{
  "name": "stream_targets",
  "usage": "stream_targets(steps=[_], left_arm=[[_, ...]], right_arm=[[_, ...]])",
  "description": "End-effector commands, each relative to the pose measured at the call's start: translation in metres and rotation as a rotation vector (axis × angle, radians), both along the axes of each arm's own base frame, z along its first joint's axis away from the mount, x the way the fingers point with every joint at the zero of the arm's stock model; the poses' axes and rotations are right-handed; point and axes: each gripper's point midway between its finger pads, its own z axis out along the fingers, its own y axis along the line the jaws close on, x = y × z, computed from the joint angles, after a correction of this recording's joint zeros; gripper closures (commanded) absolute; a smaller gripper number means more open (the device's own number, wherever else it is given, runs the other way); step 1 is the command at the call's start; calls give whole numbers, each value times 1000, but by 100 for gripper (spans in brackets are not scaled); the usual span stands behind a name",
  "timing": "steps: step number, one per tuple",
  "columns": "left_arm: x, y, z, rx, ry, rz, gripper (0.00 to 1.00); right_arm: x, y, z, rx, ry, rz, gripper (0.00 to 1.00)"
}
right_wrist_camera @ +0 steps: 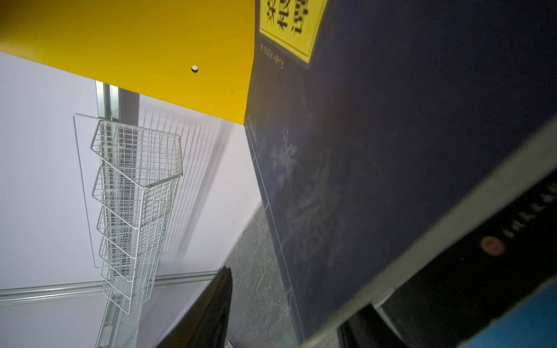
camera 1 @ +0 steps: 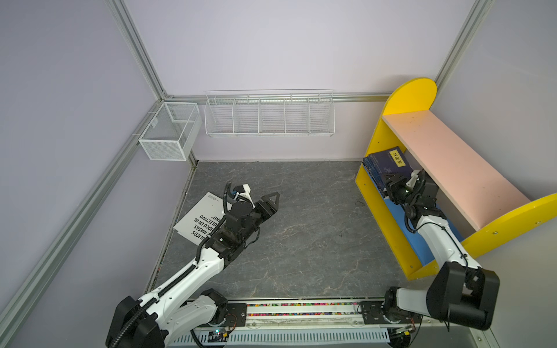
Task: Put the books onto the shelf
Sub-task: 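Open the right gripper and draw it back from the shelf books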
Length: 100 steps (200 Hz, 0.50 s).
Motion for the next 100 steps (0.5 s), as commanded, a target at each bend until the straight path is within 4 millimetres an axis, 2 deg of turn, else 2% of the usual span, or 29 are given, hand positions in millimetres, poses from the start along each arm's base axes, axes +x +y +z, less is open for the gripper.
stream_targets(steps=[1, 35, 69, 100], left_arm=[[1, 0, 1, -22, -3, 0, 25], [2, 0, 2, -21, -7, 5, 25], [3, -1, 7, -26, -16, 1, 25], [2, -2, 1, -25, -1, -4, 25]], right_arm=[[-4, -1, 46, -98, -75, 21, 38], [-19, -4, 51, -227, 46, 26, 24], [-29, -13, 57, -321, 70, -19, 23], [-26, -12, 66, -299, -18, -44, 23]])
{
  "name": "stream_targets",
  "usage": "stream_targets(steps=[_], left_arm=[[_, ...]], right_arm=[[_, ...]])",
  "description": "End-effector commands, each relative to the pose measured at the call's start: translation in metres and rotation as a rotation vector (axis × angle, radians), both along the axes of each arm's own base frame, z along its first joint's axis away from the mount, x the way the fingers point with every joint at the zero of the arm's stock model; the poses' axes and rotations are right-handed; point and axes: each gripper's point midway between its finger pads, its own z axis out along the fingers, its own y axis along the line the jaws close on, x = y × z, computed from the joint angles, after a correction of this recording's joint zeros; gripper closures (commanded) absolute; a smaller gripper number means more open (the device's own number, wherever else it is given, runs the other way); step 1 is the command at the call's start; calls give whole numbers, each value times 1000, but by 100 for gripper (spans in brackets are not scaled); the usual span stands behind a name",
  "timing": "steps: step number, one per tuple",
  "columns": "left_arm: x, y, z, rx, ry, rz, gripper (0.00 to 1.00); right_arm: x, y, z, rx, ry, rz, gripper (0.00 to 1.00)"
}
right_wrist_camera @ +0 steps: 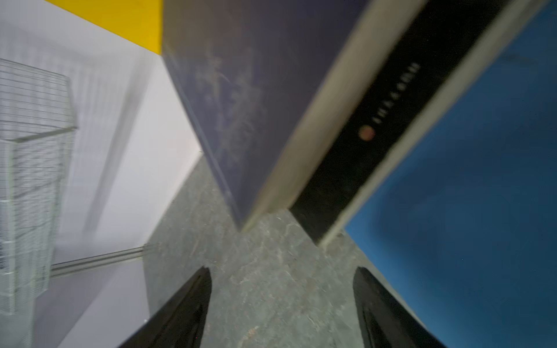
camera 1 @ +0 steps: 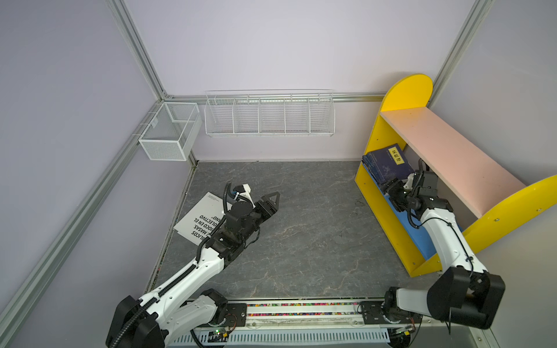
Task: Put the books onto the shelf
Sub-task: 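Open the right gripper and draw it back from the shelf books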
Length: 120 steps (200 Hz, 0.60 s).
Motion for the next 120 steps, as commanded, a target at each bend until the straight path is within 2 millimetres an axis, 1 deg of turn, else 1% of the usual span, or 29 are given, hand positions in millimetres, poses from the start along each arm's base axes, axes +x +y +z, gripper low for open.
stream_targets(steps=[1, 31, 69, 90, 120], left_arm=[[2, -1, -1, -15, 0, -1, 25], [2, -3, -4, -27, 8, -9, 25], [1, -3, -6, -22, 11, -11, 25], [2, -4, -7, -21, 15, -14, 25], [2, -2, -14, 5, 28, -7, 25]], right_arm=[[15, -12, 99, -104, -349, -41, 23], [19, -11, 99, -60, -429, -66, 23], [20, -2, 101, -37, -490, -22, 23], [13, -2, 99, -25, -485, -31, 21], [-3, 2, 92, 54, -464, -67, 16]])
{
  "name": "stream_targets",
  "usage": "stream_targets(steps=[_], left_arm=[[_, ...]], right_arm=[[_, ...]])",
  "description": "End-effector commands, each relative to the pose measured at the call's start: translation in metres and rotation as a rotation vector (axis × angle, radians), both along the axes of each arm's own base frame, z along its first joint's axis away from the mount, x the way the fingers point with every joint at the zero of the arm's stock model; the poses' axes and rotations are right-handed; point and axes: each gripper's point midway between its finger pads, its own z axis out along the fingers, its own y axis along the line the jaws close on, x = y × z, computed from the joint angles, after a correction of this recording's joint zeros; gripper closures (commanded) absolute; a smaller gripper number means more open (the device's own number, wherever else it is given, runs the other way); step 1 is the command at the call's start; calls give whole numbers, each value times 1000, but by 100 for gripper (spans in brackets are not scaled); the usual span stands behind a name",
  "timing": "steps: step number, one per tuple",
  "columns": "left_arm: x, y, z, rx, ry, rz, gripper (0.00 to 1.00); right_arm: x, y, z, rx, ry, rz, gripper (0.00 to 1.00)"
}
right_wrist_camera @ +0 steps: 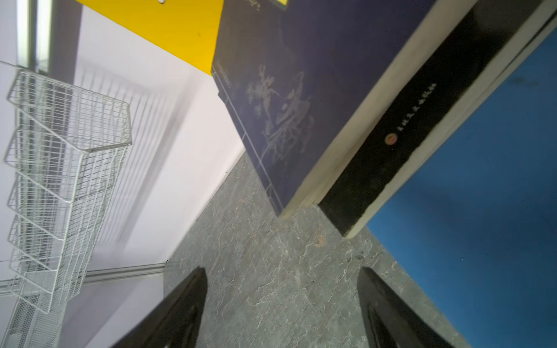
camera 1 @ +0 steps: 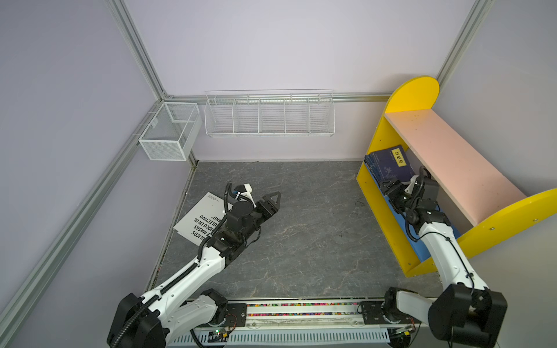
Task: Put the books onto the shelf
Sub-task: 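Open the right gripper and draw it back from the shelf books, then swing the right gripper toward the white book while the left gripper lowers onto it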
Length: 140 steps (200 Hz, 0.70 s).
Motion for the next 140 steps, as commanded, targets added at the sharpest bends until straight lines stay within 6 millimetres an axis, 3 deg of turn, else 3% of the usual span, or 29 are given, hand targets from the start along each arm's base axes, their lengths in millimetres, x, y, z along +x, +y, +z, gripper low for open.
stream_targets(steps=[1, 39, 68, 71, 87, 115, 140], left_arm=[[1, 3, -12, 20, 22, 11, 25], [2, 11, -12, 87, 22, 36, 23], [4, 18, -16, 114, 34, 54, 23], [4, 19, -17, 117, 35, 56, 23], [6, 28, -20, 132, 46, 76, 22], [13, 59, -28, 195, 72, 136, 20], [25, 101, -42, 281, 134, 221, 19]], right_arm=[[-3, -1, 66, 26, -238, -25, 16], [-14, 16, 59, 87, -188, 51, 10], [-15, 42, 42, 207, -127, 168, 9], [-17, 45, 30, 226, -102, 177, 9], [-22, 62, 21, 271, -84, 233, 9], [-34, 95, 27, 243, -80, 361, 9], [-46, 118, 23, 231, -45, 413, 8]])
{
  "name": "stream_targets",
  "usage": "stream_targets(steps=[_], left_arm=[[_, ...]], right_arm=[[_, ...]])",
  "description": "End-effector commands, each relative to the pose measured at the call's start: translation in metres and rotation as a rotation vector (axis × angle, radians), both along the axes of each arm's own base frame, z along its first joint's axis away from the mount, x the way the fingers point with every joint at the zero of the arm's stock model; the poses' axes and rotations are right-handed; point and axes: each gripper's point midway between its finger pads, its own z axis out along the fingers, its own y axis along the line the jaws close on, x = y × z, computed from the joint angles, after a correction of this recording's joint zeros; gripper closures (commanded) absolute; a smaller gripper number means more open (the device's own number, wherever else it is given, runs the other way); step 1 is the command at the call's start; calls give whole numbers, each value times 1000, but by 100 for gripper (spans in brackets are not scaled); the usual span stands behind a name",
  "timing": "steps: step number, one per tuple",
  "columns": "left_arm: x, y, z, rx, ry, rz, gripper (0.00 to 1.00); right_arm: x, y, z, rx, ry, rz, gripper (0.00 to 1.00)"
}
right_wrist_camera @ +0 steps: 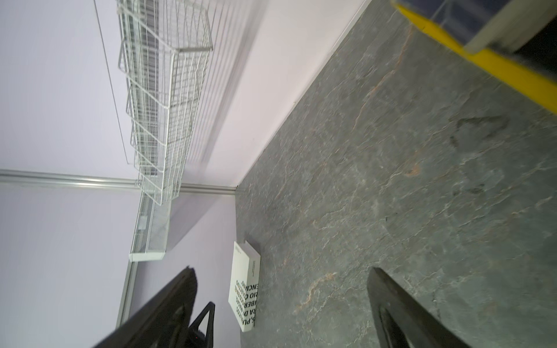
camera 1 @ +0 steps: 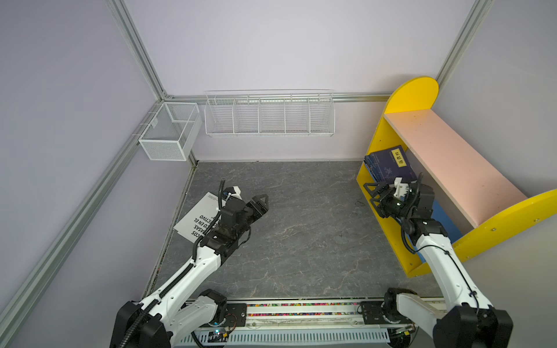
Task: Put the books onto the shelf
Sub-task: 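Swing the right gripper toward the white book while the left gripper lowers onto it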
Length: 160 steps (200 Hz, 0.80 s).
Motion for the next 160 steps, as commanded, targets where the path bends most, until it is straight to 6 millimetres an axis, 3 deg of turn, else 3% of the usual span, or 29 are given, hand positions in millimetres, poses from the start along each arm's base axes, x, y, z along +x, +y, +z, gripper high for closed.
stream_targets(steps=[1, 27, 69, 108, 129, 136, 150, 153, 160], left_arm=[[6, 34, -6, 100, 43, 53, 19], [17, 84, -18, 204, 95, 171, 13], [40, 156, -43, 219, 181, 325, 11], [56, 228, -68, 192, 264, 510, 11], [63, 254, -81, 166, 311, 569, 12], [60, 276, -86, 164, 333, 627, 12], [63, 293, -92, 166, 358, 666, 12], [63, 297, -94, 164, 361, 674, 12], [66, 305, -98, 156, 365, 685, 12]], right_arm=[[-14, 25, 6, -7, -12, 85, 8], [-29, 53, -8, -41, 20, 150, 7], [-44, 98, -26, -72, 56, 257, 6], [-44, 134, -41, -133, 66, 334, 6], [-42, 152, -48, -149, 70, 376, 6], [-41, 158, -50, -154, 72, 392, 6], [-42, 167, -60, -170, 95, 419, 6], [-38, 171, -52, -165, 77, 424, 6], [-37, 176, -53, -169, 80, 433, 6]])
